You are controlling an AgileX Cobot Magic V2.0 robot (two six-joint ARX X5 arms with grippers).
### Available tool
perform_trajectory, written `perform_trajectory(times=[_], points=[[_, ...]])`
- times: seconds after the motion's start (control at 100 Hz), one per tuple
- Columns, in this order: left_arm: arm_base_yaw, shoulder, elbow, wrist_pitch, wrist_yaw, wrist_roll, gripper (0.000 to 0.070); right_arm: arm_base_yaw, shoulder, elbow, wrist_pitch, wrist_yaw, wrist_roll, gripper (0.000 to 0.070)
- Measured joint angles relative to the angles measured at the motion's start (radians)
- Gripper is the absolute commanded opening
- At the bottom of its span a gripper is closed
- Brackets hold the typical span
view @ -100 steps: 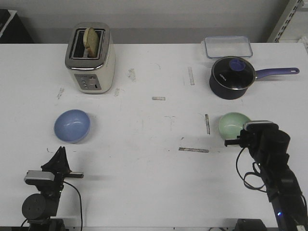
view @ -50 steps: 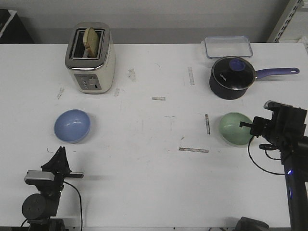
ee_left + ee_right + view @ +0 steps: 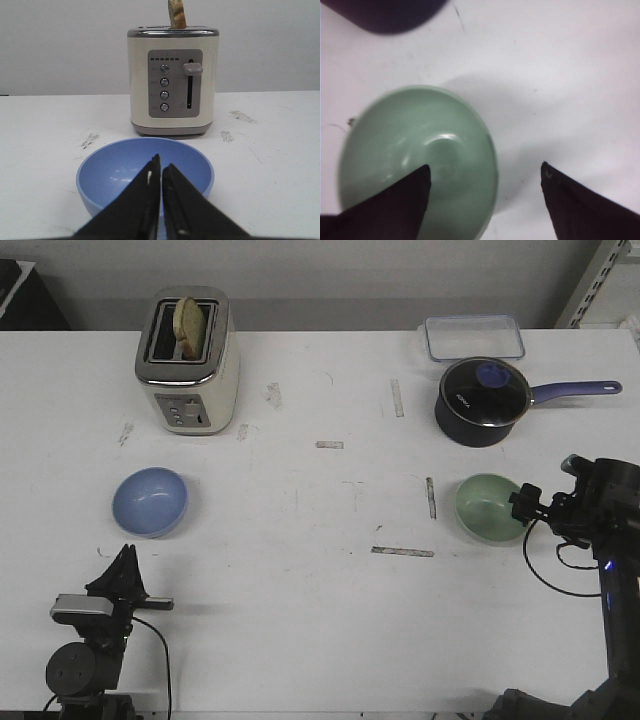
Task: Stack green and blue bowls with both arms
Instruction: 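Lower the right gripper onto the rim of the pale green bowl and grasp it, then slide the green bowl with the right gripper toward the table centre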
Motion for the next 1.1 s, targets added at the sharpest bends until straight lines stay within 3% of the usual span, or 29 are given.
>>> perform_trajectory(times=[0.19,0.25,0.38,0.43,0.84,1.1], points=[[0.000,0.000,0.000,0.000,0.000,0.000,0.0001,0.008,0.112,0.000,0.018,0.001,-0.004,0.0455],[0.000,0.000,0.000,0.000,0.000,0.000,0.0001,0.015,0.134,0.000,0.024,0.001,-0.006,0.0359],[0.000,0.000,0.000,0.000,0.000,0.000,0.0001,0.028,0.146,0.000,0.040,0.001,-0.006,0.0066],[0.000,0.000,0.000,0.000,0.000,0.000,0.0001,0.029,0.146,0.000,0.051,0.001,-0.007,0.0003],[0.000,0.000,0.000,0.000,0.000,0.000,0.0001,0.067,0.105,0.000,0.071,0.024,-0.007,0.0000],[0.000,0.000,0.000,0.000,0.000,0.000,0.0001,0.292,0.035,0.009,0.100,0.022,0.034,0.0000]])
